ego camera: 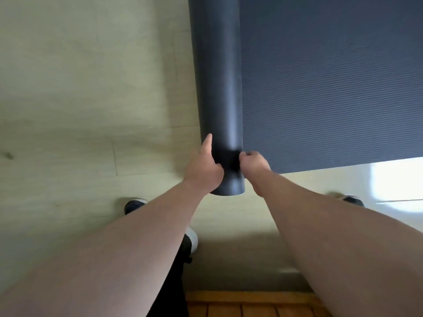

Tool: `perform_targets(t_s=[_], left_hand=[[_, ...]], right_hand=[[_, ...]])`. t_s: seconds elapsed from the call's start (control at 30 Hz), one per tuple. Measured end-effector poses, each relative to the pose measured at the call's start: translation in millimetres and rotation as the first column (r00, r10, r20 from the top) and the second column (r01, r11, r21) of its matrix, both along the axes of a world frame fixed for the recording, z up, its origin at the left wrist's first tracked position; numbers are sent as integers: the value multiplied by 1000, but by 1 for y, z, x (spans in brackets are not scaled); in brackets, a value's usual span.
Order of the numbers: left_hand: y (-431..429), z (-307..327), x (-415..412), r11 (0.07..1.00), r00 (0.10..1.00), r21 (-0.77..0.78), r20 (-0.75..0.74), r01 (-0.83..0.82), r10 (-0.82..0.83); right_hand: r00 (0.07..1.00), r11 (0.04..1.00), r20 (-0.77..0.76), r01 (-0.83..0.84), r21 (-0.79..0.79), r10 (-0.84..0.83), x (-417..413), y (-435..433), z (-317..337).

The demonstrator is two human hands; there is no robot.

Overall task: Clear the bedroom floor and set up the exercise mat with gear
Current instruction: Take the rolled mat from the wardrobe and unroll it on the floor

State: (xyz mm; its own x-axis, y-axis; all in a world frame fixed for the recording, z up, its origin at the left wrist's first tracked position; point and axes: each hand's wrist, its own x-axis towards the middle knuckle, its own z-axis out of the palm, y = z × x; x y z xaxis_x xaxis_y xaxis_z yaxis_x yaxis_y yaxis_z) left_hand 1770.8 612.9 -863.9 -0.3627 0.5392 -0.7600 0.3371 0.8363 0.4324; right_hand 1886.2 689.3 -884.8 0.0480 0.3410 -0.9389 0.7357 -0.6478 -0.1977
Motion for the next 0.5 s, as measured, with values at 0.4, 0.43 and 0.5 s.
perform_targets(t_s=[0.4,0.43,0.5], left_hand=[[-39,-14,-68,953,948,22,-101,-301,302],[-43,-15,-77,951,946,18,-95,-310,310],[-49,-22,-94,959,955,-13,-100,-282,279]], right_hand=[[985,996,-150,-85,19,87,-68,-52,6],[985,998,-161,-60,17,62,-75,-55,7],[985,1000,-174,-9,14,12,-87,-59,5]])
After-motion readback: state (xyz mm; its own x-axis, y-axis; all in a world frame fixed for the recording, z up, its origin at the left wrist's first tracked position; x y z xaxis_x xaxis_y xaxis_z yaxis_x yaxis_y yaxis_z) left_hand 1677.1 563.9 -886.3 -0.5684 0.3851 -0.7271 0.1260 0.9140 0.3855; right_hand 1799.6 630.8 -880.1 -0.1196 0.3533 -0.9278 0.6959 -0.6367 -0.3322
